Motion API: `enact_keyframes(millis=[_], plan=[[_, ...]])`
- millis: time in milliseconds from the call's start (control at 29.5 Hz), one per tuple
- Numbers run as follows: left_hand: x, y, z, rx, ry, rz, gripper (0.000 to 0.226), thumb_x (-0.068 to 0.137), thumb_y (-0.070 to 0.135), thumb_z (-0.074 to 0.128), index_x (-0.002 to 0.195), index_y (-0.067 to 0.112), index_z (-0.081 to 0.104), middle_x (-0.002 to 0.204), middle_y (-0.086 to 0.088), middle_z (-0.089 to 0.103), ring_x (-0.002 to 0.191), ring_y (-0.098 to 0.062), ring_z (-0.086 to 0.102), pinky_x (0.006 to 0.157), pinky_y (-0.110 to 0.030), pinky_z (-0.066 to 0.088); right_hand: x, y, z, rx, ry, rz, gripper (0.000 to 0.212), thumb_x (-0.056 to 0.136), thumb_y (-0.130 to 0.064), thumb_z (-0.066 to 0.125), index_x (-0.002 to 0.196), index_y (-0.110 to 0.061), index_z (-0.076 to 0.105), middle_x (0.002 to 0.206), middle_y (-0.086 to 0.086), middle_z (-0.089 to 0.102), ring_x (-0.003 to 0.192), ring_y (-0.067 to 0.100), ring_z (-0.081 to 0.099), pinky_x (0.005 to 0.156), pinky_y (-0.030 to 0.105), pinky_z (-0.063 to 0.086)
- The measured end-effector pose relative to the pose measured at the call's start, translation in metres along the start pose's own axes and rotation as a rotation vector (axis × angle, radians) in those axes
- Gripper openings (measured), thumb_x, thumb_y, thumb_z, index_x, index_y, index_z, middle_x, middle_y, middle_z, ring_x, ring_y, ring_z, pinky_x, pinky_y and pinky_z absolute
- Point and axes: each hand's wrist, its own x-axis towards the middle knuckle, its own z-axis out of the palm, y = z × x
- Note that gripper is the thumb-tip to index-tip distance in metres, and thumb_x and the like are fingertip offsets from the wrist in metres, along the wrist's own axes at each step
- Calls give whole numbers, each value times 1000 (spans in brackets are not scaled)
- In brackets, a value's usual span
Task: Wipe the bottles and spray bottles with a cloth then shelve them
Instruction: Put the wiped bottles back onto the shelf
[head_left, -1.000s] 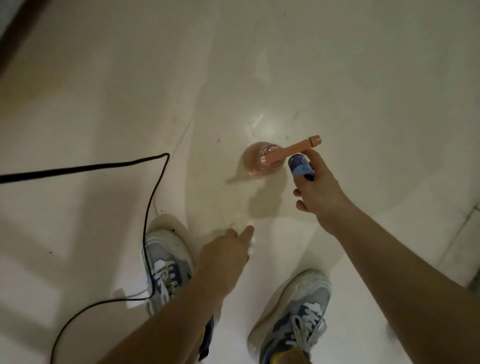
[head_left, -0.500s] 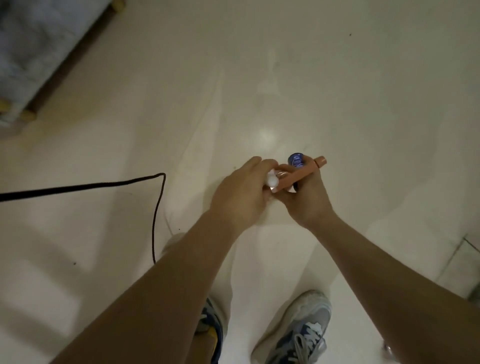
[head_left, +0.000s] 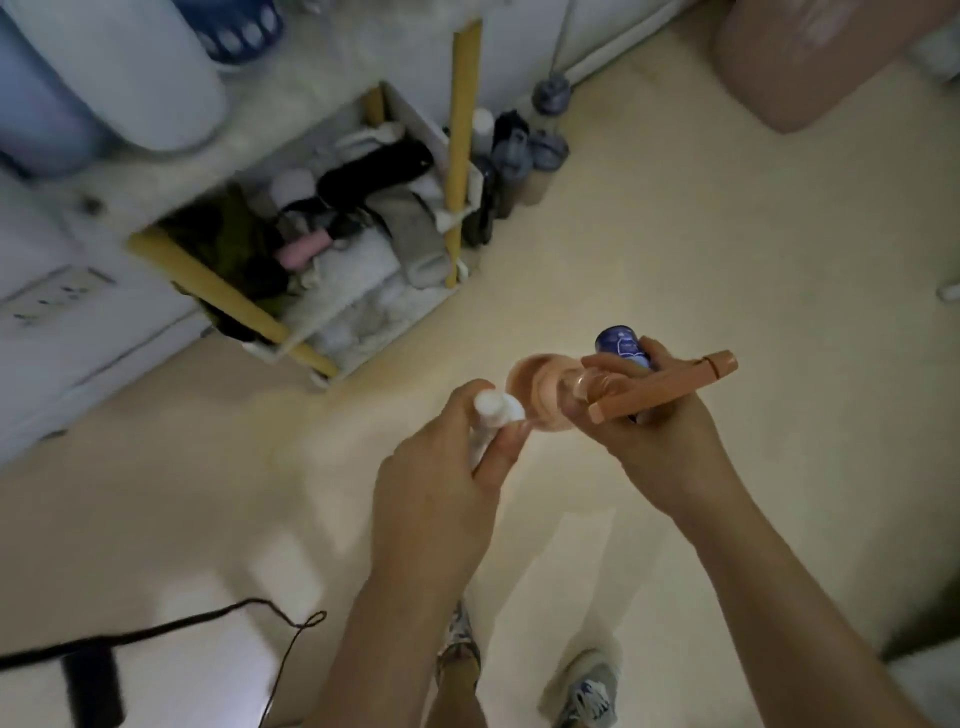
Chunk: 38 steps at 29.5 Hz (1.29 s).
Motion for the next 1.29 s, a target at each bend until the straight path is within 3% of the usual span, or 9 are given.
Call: enact_keyframes(millis=[237,339,440,542,644,779,881,1118,1288], plan=[[0,72,-138,-117,352,35,43,91,48,52,134,41,52,107,22,62,92,2,59,74,-17,50,23,-196,3,-169,-191,-226,22,82,-30,77,86,-45,61,85,-52,52,74,-6,61,61,12,49],[11,95,-177,-87,479,16,41,95,35,55,137,36,50,108,18,62,91,-3,61,75,-25,49,46,-241,9,-164,-219,-290,19,79,-39,77,84,-52,65,83,-27,65,81,0,63,69,28,56],[26,115,-202,-48,570,-23,42,96,30,56,138,30,50,109,17,58,96,-4,58,81,-27,47,74,-277,15,-188,-277,-348,25,79,-39,77,97,-25,68,81,-11,68,77,3,64,66,30,57],[53,125,-205,-13,568,-59,41,97,29,57,137,28,49,110,10,62,102,-15,61,84,-33,48,112,-299,25,-215,-350,-435,18,80,-36,78,89,-33,63,86,-15,66,76,1,63,66,22,52],[87,127,-192,59,523,-49,36,98,27,56,133,23,49,112,-5,68,97,-30,65,76,-41,51,151,-302,43,-210,-353,-438,19,83,-26,77,88,-31,59,90,-5,68,86,9,65,81,32,53],[126,126,-182,139,485,-37,25,101,24,51,124,17,52,107,-6,65,93,-29,61,65,-35,42,192,-280,73,-416,-263,-395,35,69,-65,65,78,-31,60,103,6,66,91,23,64,78,43,54],[143,125,-179,129,520,6,28,101,21,49,128,13,55,116,-9,65,99,-31,62,72,-41,49,207,-272,87,-469,-193,-386,38,75,-65,65,89,-29,66,118,3,60,90,20,64,78,37,53],[174,126,-195,282,422,-27,24,102,24,45,124,17,51,111,-12,65,94,-39,62,67,-43,44,229,-313,86,-692,-408,-283,36,83,-51,68,104,-22,65,95,-1,66,88,20,61,73,32,48],[188,117,-194,299,349,-93,14,101,14,42,111,16,51,101,-13,66,91,-40,63,65,-39,38,243,-318,66,-549,-605,-176,27,71,-32,85,86,-26,64,83,-9,65,84,15,64,75,35,54]])
